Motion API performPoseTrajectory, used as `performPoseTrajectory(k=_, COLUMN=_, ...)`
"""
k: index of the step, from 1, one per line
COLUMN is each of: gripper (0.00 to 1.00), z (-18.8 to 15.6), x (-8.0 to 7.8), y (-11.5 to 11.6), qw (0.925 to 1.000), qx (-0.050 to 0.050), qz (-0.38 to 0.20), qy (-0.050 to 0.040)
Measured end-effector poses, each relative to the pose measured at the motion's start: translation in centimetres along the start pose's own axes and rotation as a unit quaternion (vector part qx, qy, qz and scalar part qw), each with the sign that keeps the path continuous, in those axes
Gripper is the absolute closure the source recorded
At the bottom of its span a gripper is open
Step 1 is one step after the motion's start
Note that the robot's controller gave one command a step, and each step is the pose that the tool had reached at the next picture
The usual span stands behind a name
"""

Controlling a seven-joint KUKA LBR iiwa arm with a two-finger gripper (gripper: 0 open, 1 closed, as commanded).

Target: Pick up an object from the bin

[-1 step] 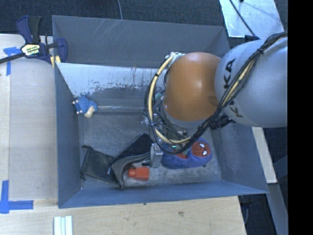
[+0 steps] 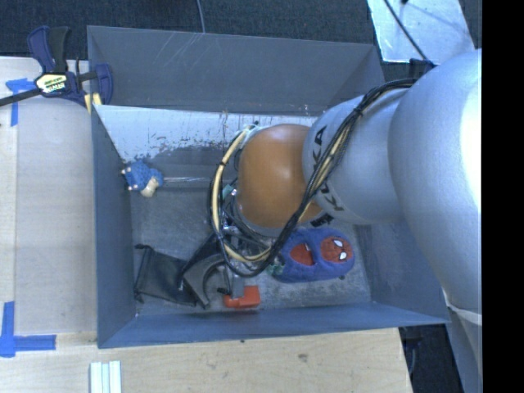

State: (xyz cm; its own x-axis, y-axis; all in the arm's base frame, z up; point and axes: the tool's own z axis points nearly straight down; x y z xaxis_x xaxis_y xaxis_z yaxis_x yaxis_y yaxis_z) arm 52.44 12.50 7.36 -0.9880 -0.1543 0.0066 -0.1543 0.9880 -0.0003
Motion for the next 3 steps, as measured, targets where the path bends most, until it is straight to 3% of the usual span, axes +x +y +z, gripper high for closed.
performPoseTrajectory(k=1, gripper=1.0, z=-0.1, x=-0.1, y=0.1, qw=1.0, qx=-0.001, qz=0.001, qy=-0.0011)
performPoseTrajectory(k=2, gripper=1.0, z=-12.1, x=2.3, y=-2.9, qw=1.0, qx=0.001, qz=-0.004, qy=-0.0048)
performPoseTrajectory(k=3, gripper=1.0, z=-23.2, x=3.6, y=-1.8, qw=0.9997, qx=0.0, qz=-0.025, qy=-0.0057)
